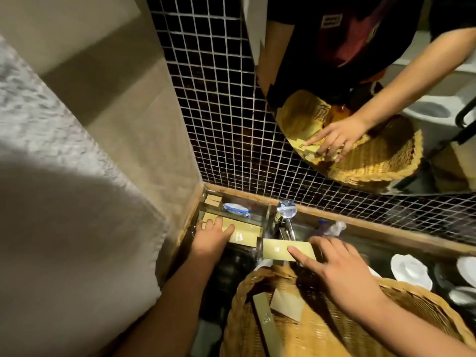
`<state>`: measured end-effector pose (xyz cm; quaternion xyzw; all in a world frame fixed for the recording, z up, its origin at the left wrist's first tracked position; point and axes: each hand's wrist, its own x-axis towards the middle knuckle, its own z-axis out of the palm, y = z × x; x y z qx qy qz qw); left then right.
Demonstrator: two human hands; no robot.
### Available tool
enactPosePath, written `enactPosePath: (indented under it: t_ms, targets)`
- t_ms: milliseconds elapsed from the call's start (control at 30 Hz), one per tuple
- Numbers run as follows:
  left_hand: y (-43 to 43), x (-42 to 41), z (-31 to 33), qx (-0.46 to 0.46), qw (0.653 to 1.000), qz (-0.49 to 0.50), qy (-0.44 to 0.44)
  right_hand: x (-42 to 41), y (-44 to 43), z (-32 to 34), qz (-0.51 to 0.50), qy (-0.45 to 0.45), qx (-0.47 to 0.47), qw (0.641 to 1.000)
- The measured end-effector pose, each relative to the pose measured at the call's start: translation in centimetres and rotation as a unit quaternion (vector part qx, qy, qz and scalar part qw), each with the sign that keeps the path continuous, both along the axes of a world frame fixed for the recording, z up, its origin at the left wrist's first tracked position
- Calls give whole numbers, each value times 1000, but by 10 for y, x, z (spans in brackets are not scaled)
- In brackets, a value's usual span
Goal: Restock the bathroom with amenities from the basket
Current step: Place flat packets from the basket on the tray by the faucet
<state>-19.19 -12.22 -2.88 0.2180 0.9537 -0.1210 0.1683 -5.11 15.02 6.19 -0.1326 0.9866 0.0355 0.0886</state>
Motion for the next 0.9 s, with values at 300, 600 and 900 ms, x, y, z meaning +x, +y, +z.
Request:
enactPosePath:
  t_ms: [300, 600, 900]
  targets:
    - [-3, -6, -11, 2, 1000, -8, -11, 0, -4, -2, -2, 12, 19, 1000]
    - [-15, 29, -38, 12, 998, -63, -9, -3, -13, 1, -13, -2, 10, 1000]
    - [-12, 47, -49, 38, 998, -39, 7, -4, -15, -1, 11, 10, 15, 1000]
